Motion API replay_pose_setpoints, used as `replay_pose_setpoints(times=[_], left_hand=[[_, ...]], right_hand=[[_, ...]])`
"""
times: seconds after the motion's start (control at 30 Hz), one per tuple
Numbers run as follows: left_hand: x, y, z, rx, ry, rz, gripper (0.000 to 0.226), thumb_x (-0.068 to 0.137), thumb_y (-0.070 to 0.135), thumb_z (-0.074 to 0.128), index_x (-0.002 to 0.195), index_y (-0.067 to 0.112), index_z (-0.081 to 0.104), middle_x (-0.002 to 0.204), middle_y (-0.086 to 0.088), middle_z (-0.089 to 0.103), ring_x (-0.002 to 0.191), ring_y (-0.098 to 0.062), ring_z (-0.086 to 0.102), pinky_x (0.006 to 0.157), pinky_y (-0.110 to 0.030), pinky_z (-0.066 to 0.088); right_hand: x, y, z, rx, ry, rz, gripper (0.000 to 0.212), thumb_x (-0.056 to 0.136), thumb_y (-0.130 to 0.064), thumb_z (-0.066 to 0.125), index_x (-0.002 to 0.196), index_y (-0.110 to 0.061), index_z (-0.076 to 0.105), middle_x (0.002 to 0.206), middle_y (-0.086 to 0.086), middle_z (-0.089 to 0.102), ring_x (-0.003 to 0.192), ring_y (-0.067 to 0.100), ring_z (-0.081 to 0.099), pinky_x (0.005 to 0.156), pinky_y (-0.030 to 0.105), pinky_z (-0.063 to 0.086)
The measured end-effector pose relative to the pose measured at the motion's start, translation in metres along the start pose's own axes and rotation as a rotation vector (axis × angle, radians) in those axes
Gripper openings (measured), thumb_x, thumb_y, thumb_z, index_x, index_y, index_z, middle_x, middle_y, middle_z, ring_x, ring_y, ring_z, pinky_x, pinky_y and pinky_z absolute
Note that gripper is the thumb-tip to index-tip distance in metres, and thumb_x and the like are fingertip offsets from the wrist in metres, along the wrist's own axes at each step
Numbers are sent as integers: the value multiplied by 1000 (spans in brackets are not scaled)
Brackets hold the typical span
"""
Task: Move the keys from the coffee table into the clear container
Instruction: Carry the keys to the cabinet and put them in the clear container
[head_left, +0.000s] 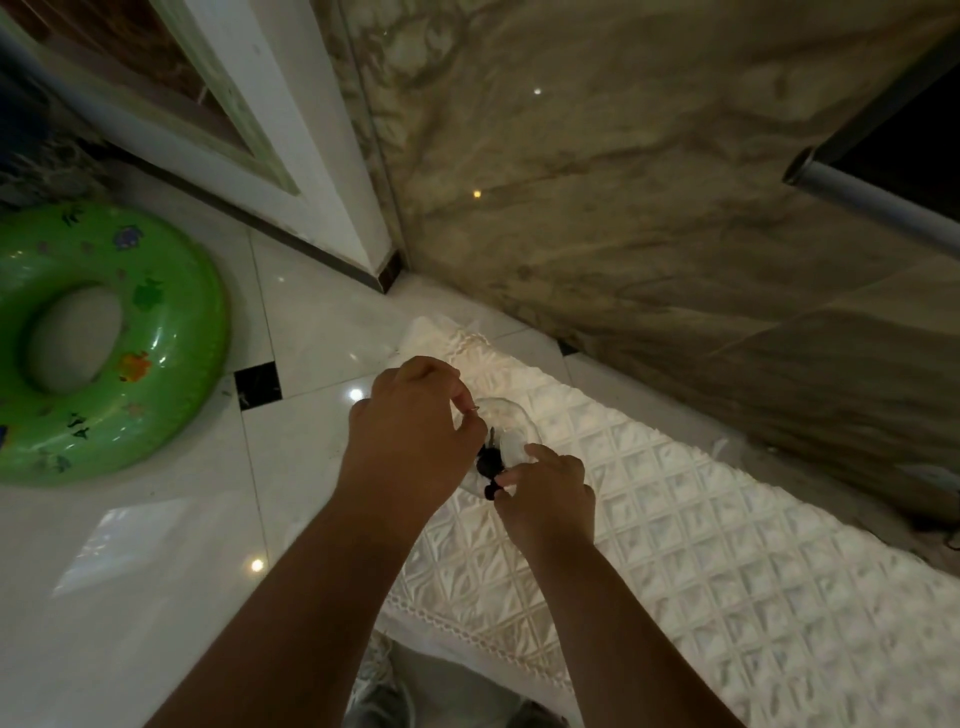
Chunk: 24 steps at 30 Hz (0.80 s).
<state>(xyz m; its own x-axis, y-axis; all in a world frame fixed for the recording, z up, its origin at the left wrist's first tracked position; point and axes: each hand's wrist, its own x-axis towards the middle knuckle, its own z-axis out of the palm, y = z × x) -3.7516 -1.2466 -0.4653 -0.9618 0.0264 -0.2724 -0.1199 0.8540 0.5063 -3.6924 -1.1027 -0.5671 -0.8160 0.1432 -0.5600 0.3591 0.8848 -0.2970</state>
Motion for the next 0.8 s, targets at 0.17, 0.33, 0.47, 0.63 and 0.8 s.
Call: replay_pose_setpoints(times=[0.17, 0.33, 0.47, 0.63, 0.8], left_hand=[[-1, -1, 11, 22, -11, -24, 4, 82, 35, 66, 84, 33, 64, 117, 19, 55, 109, -8, 46, 91, -35, 35], [-4, -10, 34, 61, -50, -52, 7, 84, 34, 64, 88, 32, 69, 120, 20, 53, 110, -6, 45, 86, -31, 30], [-8, -15, 52, 71, -52, -76, 8, 82, 35, 64, 89, 33, 68, 119, 20, 54, 110, -7, 46, 87, -32, 33], [-12, -21, 71, 118, -79, -64, 12, 83, 36, 62, 92, 32, 69, 118, 17, 55, 109, -10, 48, 85, -31, 33], [-18, -24, 79, 109, -90, -82, 16, 81, 32, 62, 97, 33, 66, 111, 17, 55, 104, -10, 48, 80, -29, 30]], right_hand=[[1, 0, -13, 141, 172, 0, 21, 87, -32, 58, 104, -32, 70, 117, -13, 61, 108, 14, 54, 84, 32, 42], [2, 5, -18, 197, 127, 19, 25, 88, -36, 58, 112, -36, 64, 118, -16, 60, 107, 9, 54, 81, 25, 38], [1, 6, -20, 221, 118, -1, 24, 88, -36, 57, 112, -36, 64, 119, -15, 59, 106, 8, 55, 83, 26, 43], [-3, 11, -18, 236, 166, -29, 22, 89, -36, 59, 109, -34, 64, 118, -15, 58, 99, 6, 55, 77, 24, 41], [-7, 17, -19, 254, 164, -30, 24, 88, -37, 60, 111, -34, 64, 119, -15, 57, 102, 9, 57, 86, 33, 46]])
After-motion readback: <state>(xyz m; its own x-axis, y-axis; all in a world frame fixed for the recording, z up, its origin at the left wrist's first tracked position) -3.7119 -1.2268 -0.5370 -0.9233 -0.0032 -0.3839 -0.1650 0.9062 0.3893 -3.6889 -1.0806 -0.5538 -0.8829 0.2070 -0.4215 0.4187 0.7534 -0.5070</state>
